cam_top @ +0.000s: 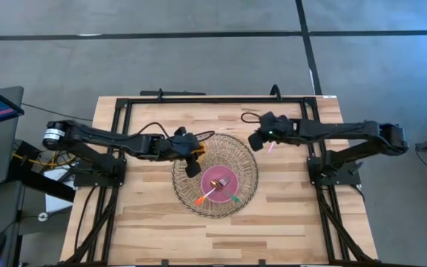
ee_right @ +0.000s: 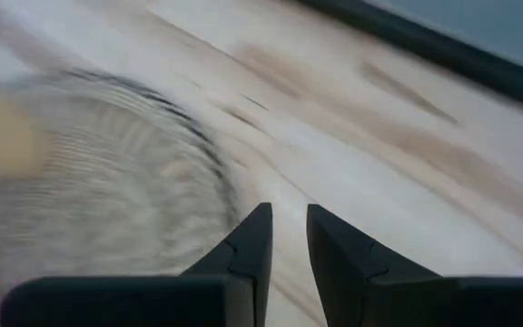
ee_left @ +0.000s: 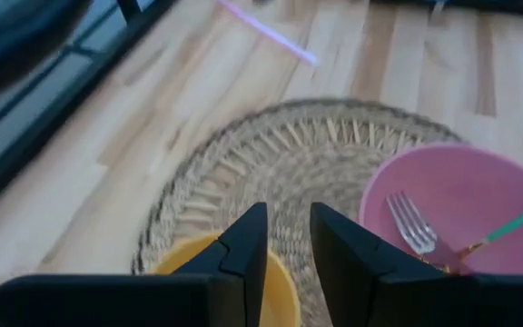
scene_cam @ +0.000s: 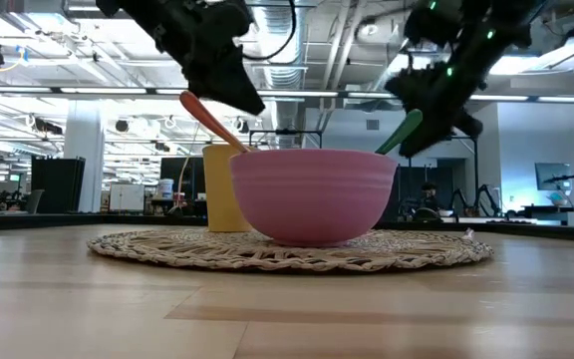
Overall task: Pick & Place Utensil
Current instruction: Put the pink straw into the cup
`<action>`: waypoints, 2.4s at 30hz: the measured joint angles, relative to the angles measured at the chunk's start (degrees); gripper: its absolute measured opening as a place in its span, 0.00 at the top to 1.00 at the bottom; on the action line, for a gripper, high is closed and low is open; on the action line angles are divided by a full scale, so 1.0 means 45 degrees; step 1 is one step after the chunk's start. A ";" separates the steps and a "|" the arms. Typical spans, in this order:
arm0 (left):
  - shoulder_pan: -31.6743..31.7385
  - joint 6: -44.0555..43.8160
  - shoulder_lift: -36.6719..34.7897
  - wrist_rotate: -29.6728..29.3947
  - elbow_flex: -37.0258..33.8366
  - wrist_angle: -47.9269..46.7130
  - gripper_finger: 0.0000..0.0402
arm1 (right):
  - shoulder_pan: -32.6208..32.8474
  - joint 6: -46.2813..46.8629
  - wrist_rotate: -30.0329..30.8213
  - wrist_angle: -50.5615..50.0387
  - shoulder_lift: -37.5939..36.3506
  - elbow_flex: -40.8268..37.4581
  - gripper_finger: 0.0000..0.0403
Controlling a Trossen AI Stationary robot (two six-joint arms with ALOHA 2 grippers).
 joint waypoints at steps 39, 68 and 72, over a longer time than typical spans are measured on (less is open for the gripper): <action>-0.0155 -0.0137 -0.3809 -0.0967 -0.2492 0.0873 0.78 | -0.5614 0.2807 0.2179 -0.0478 0.5073 0.0000 0.84; -0.0151 -0.0171 -0.3804 -0.0830 -0.2475 0.0881 0.78 | -0.5622 0.4997 0.3636 0.0868 0.6685 -0.0800 0.84; -0.0151 -0.0173 -0.3804 -0.0830 -0.2472 0.0882 0.78 | -0.5526 0.5020 0.3624 0.0977 0.6585 -0.0855 0.84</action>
